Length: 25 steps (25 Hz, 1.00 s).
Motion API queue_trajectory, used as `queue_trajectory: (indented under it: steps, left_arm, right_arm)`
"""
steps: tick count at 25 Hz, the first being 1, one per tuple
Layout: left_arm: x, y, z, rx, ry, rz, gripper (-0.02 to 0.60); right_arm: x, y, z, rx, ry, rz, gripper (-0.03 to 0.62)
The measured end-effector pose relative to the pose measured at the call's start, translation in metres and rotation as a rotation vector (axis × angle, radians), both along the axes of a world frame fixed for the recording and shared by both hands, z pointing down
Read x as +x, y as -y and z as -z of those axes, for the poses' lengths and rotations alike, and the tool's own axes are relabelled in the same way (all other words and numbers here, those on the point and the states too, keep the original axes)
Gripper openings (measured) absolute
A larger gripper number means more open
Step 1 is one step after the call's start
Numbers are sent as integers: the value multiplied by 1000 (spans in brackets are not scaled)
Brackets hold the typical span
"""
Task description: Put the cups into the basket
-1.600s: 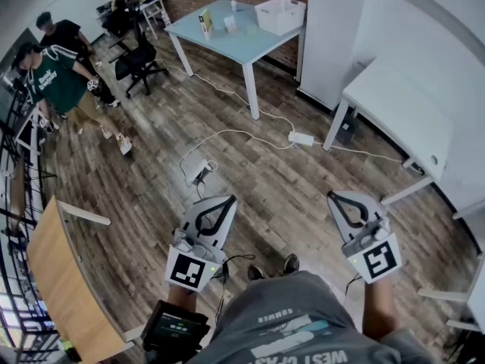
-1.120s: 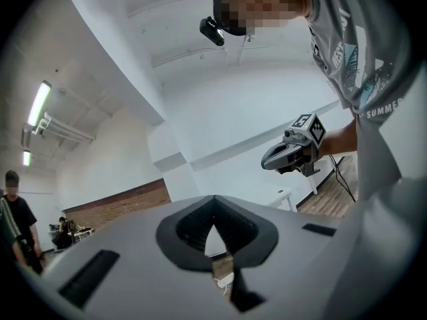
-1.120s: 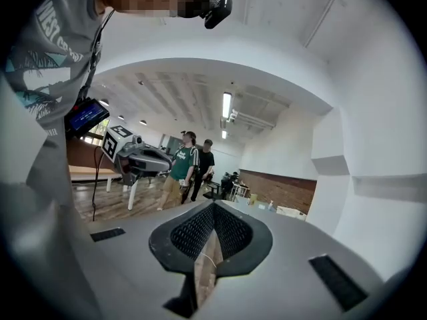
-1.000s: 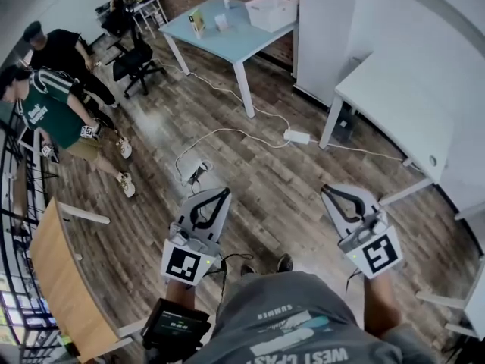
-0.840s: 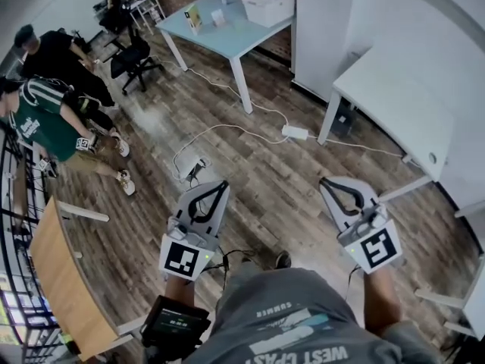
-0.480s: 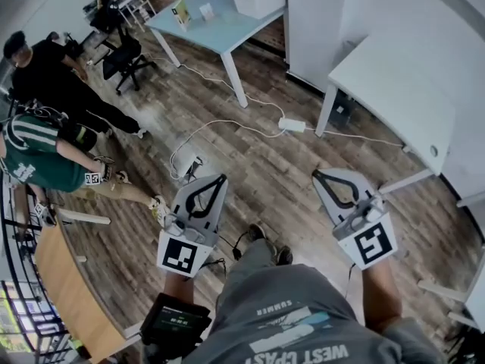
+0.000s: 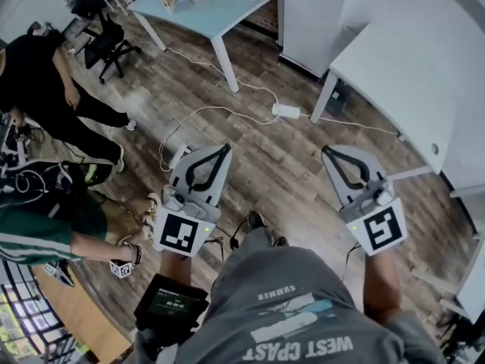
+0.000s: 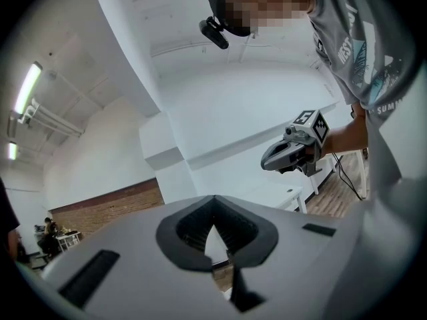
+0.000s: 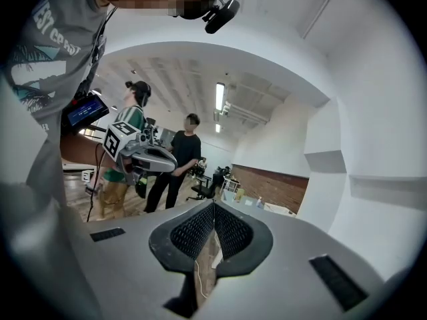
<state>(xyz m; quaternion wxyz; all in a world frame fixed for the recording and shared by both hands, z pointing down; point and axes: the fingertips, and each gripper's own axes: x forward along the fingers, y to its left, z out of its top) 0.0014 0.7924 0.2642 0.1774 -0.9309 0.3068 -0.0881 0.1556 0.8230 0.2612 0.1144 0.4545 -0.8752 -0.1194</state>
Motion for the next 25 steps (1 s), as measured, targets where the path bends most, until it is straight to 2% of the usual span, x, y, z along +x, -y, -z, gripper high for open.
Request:
queue_trajectory:
  steps: [2,7,11,14,17,21,25]
  left_arm:
    - [-4,19,3,19,14,-20,0]
    - [-8,60,14,54,-5,-48,0]
    - [-13,101,9,32,5,-49,0]
    - [-7,129,14,50,5,-48,0]
    - [9,155,16,41,13,-13,0]
    - [25,183,19,4,-38,52,0]
    - [45,218,22,3,-51,102,0]
  right_arm:
    - [-5,17,1,-4,-8,-13,12]
    - [-11,53,8,-4,-29,-37,12]
    - [-22,91,5,-10,-24,-30,12]
    - [-16,120,5,-23,-32,-23,12]
    - [1,146,9,-15,-14,4,12]
    - [16,179,9,-9,-10,69,12]
    - [36,219,8,-14,-4,117,12]
